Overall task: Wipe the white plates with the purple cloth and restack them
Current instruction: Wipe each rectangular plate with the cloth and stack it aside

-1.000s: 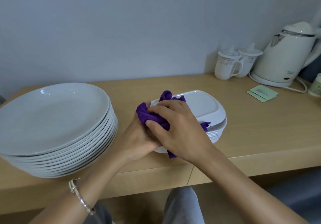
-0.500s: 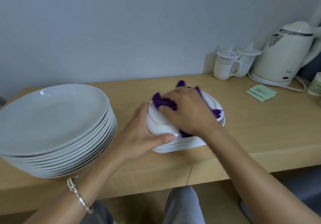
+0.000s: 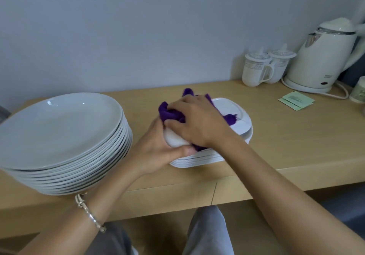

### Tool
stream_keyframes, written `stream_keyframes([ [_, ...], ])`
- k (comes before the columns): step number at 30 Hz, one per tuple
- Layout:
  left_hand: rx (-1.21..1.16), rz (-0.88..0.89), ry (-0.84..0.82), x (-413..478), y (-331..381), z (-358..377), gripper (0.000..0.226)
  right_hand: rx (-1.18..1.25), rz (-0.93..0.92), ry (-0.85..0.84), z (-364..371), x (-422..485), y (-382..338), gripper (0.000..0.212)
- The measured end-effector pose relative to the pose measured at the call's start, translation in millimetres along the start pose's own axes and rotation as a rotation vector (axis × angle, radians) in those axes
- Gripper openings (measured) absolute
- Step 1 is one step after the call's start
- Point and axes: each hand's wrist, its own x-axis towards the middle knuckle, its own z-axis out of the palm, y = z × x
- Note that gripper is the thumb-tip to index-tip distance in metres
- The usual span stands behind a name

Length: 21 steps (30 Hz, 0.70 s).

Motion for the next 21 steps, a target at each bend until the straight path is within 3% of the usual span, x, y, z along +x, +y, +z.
stream_keyframes([
  [4, 0.031, -0.001, -0.020, 1, 2, -2, 0.097, 0.020, 0.048, 0.032, -7, 4, 23, 0.049],
  [6, 0.067, -0.009, -0.024, 0, 3, -5, 0.093, -0.019, 0.222, 0.085, -18, 3, 59, 0.047],
  [9, 0.145, -0.045, -0.020, -3, 8, -5, 0.088, 0.180, 0.402, 0.102, -28, -6, 88, 0.033],
  [11, 0.304, -0.017, -0.020, -7, 13, -4, 0.090, 0.180, 0.377, 0.112, -25, -8, 86, 0.030],
  [14, 0.702, 0.056, -0.039, -15, 18, -4, 0.111, 0.146, 0.365, 0.161, -24, -9, 79, 0.028],
  [21, 0.921, 0.361, 0.167, -27, 16, -8, 0.063, 0.228, 0.319, 0.333, -40, -19, 68, 0.020],
])
